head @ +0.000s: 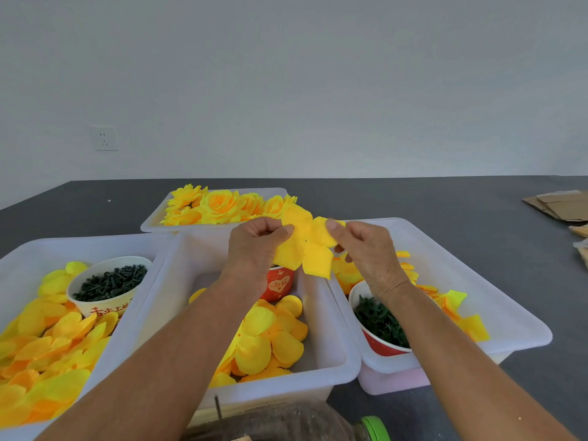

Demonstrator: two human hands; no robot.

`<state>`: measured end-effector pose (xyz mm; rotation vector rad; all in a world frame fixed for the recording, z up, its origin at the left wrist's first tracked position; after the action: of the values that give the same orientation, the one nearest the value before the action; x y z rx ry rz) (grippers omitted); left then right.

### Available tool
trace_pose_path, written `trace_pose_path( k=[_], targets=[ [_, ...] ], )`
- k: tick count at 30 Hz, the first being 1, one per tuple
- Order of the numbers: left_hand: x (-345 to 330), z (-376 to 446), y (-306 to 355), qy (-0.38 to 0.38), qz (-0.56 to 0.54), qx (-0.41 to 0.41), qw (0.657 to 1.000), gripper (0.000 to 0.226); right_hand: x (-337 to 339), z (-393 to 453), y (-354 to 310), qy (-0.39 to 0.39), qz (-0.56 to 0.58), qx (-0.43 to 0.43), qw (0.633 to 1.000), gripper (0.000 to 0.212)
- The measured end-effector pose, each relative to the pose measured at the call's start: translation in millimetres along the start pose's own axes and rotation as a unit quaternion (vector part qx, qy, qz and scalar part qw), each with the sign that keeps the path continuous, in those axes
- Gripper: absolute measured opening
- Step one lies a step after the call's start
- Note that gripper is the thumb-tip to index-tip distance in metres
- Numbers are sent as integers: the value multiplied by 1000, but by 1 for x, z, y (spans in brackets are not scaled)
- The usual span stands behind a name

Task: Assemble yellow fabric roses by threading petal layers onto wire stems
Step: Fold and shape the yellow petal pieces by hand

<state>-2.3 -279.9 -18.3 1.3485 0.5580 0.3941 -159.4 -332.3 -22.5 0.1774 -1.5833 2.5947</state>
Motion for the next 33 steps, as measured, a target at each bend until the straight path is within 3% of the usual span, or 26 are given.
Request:
trace_pose_path(
  k=[2,5,7,9,11,13,15,17,20,23,26,30,33],
  targets=[
    [-1,-1,0,-7,-3,-13,1000,13,-5,-3,-2,-62,32,0,998,33],
    [-3,-2,-1,-19,83,-111,990,22,-4,-1,6,-36,-49,75,995,35],
    [-7,-8,0,-19,218,-234,947,26,-4,-3,8,-1,-141,151,979,37],
    [-9,-10,1,-12,262,-278,924,24,-4,-3,7,8,-141,174,975,37],
    [-6,-5,0,-4,220,-212,952,21,-2,-1,6,-15,-39,119,992,31],
    [-2,-1,-3,-13,109,-52,993,12,-3,0,5,-70,75,36,994,17],
    [-3,-3,-6,-54,26,98,993,15,-5,-1,6,-116,117,-17,986,11],
    [-5,-7,-6,-107,-12,166,980,22,-7,-2,8,-125,123,-45,983,15],
    [-4,-6,-5,-116,-33,177,977,23,-6,-1,9,-96,79,-44,991,15],
    [-2,-3,-7,-76,9,125,989,19,-3,1,16,-60,38,-56,996,33],
    [-5,-5,-5,-89,47,74,992,16,-3,2,19,-37,34,-63,997,33],
    [-6,-6,-6,-85,60,48,993,10,-5,1,16,-62,17,-25,998,28],
    [-5,-6,-6,-76,62,73,993,24,-6,0,15,-85,13,-10,996,26]
  ],
)
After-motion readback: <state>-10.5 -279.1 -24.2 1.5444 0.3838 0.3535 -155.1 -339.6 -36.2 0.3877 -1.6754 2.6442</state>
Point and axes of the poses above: each hand's wrist, its own z-axis towards the middle knuckle, its own x-axis out of the back of the hand, y = z × x, the point moved 2 cm from there along z, towards the middle knuckle, and after that the axes turned 7 degrees about y, right-handed, at the moved point
